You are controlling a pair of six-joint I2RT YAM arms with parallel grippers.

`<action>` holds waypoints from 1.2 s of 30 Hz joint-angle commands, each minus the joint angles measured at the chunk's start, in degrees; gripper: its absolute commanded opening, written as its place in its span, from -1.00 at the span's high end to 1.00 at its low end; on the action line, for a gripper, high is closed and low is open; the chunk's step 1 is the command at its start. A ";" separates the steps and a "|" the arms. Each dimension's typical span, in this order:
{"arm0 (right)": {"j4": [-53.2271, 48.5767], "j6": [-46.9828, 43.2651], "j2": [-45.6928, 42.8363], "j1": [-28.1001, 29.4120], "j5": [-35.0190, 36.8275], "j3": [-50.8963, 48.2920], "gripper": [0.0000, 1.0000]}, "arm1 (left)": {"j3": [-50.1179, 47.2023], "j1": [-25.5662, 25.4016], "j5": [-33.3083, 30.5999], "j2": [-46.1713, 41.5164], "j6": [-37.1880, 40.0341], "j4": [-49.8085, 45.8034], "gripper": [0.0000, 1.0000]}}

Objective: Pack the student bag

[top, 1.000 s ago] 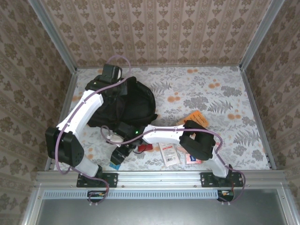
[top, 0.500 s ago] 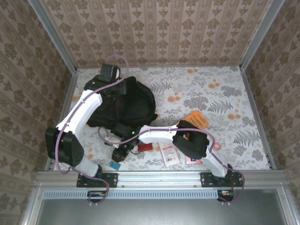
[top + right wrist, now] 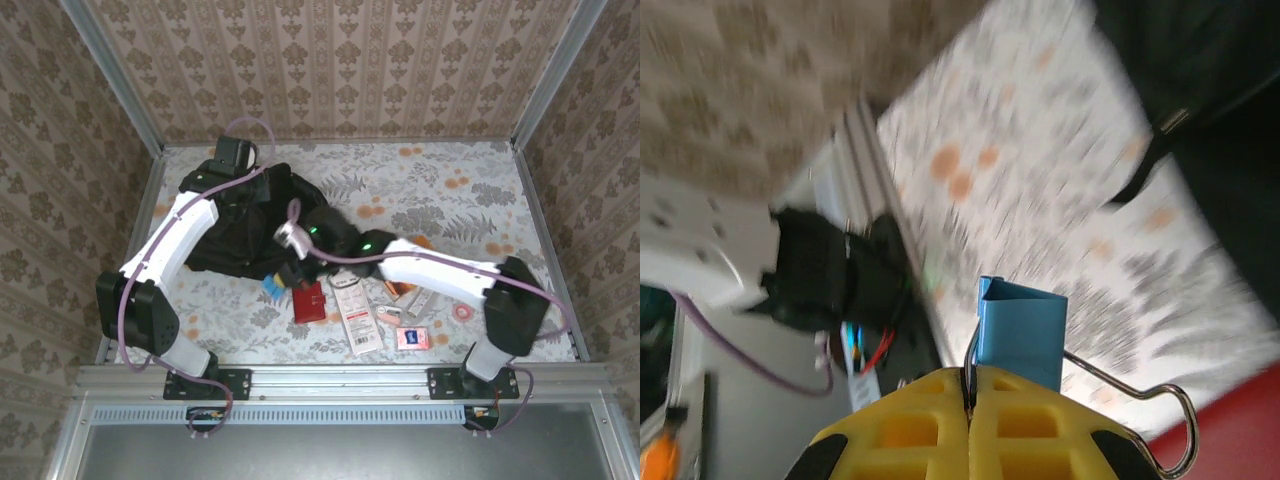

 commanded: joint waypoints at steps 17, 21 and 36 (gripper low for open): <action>-0.95 34.36 18.35 -11.62 23.08 18.25 1.00 | 8.60 -7.86 -0.96 -0.62 4.22 -1.56 1.00; 6.23 44.71 27.36 -11.69 23.30 21.23 1.00 | 7.44 -7.77 1.03 -1.23 3.48 0.81 1.00; 20.16 57.99 44.85 -7.90 20.48 34.05 0.74 | 7.01 -5.86 6.16 -1.90 2.62 3.33 1.00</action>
